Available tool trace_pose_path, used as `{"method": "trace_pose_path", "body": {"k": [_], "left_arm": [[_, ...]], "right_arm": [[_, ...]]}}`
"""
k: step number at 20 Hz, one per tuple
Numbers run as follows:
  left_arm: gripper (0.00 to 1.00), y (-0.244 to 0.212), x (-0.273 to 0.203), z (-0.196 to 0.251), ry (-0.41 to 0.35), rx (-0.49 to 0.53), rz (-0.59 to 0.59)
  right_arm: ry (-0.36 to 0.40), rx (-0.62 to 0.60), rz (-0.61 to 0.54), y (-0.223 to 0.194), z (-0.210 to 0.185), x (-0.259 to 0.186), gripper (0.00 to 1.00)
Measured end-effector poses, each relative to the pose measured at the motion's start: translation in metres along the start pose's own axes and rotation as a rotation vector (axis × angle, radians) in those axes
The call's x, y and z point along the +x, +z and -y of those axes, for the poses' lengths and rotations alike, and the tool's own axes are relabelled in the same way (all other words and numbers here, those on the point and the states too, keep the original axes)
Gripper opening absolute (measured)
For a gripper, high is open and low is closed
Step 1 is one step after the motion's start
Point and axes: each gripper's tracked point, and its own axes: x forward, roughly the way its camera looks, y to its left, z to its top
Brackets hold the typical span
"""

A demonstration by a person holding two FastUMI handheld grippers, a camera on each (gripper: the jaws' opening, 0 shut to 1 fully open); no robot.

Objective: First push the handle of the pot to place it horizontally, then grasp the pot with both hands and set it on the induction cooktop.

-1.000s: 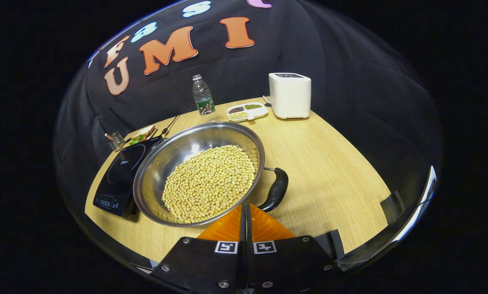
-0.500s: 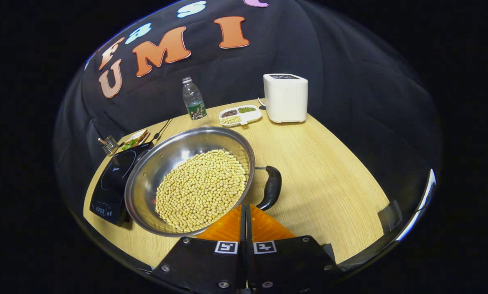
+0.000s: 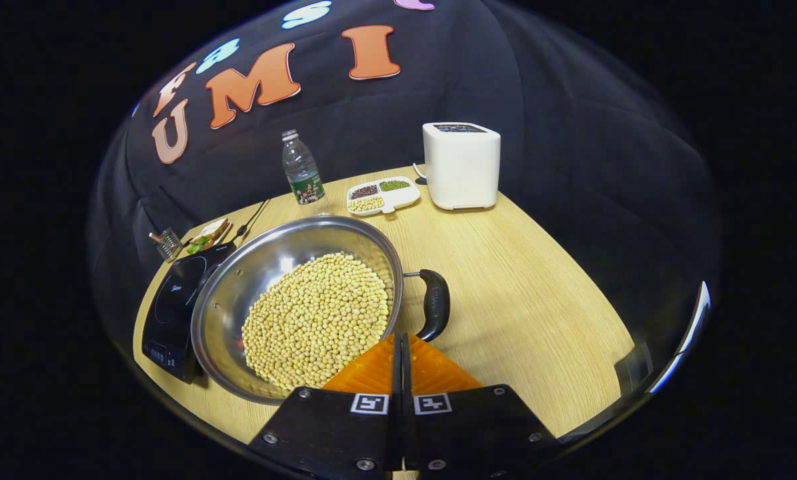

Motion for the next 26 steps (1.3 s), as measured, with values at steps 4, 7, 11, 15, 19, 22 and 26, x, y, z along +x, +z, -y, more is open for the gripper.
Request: {"method": "trace_pose_path", "body": {"k": [4,7,11,15,19,22,26], "left_arm": [[0.99,-0.002,0.003,-0.002,0.007,0.005,-0.001],[0.99,-0.002,0.005,-0.003,0.012,0.011,0.002],[0.98,-0.006,0.005,-0.003,0.017,0.012,-0.002],[0.99,-0.011,0.006,-0.004,0.023,0.01,-0.005],[0.99,-0.026,0.009,0.002,0.014,0.009,-0.029],[0.99,-0.037,0.013,0.003,0.023,0.016,-0.036],[0.99,-0.068,0.021,0.015,0.017,0.039,-0.079]], "right_arm": [[-0.008,0.002,0.002,0.006,0.001,0.008,0.0],[-0.016,-0.003,0.006,0.012,0.002,0.015,0.0],[-0.017,0.005,0.008,0.017,0.004,0.02,0.0],[-0.012,0.011,0.007,0.02,0.004,0.024,0.0],[-0.01,0.01,0.008,0.025,0.004,0.029,0.0],[-0.007,0.009,0.009,0.028,0.004,0.033,0.0],[0.0,0.007,0.007,0.032,0.003,0.037,0.0]]}}
